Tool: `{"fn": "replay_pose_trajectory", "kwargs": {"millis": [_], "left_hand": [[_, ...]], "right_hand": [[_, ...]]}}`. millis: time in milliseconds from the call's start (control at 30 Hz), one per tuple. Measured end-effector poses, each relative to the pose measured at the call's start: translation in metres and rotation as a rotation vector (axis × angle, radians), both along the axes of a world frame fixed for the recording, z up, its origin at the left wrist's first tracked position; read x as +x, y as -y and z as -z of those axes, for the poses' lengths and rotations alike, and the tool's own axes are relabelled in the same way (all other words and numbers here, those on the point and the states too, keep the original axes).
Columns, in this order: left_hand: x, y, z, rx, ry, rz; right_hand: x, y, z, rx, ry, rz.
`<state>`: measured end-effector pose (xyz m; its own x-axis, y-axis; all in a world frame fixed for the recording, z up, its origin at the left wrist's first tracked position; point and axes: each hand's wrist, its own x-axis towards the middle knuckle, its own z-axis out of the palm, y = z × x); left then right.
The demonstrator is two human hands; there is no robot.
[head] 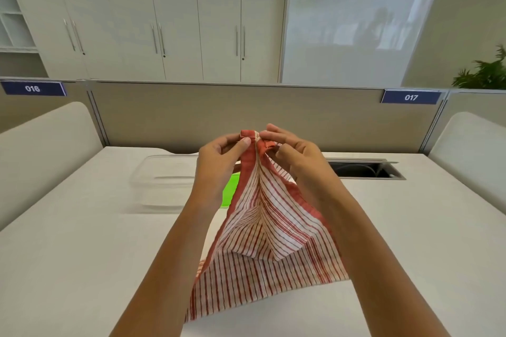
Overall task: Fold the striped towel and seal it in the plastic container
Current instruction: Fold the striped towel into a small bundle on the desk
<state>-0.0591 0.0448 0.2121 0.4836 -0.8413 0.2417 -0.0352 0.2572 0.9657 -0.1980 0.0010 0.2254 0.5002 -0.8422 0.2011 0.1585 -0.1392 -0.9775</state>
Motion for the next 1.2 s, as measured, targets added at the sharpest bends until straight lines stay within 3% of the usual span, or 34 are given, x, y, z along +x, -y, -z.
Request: {"fn": "replay_pose_trajectory", "kwargs": {"millis": [233,367,733,1033,1100,1200], "left_hand": [[-0.004,0.001,0.004,0.024,0.02,-0.008],[-0.007,0.002,0.006,0.014,0.011,-0.029],[-0.015,0.002,0.006,-0.036,0.006,-0.102],[-0.019,-0.005,-0.001,-0.135,0.176,-0.131],[-0.013,-0.004,-0.006,-0.151,0.198,-0.174],[-0.001,-0.003,-0.019,-0.179,0.123,-0.23]], "right_hand": [[-0.001,0.004,0.007,-0.491,-0.222,0.357],[-0.001,0.003,0.006,-0.624,-0.254,0.454],[0.01,-0.002,0.006,-0.681,-0.217,0.462],[0.007,0.0,0.0,-0.694,-0.229,0.437],[0.004,0.002,0.0,-0.669,-0.293,0.365],[-0.007,0.014,0.004,-0.628,-0.537,0.262]]}}
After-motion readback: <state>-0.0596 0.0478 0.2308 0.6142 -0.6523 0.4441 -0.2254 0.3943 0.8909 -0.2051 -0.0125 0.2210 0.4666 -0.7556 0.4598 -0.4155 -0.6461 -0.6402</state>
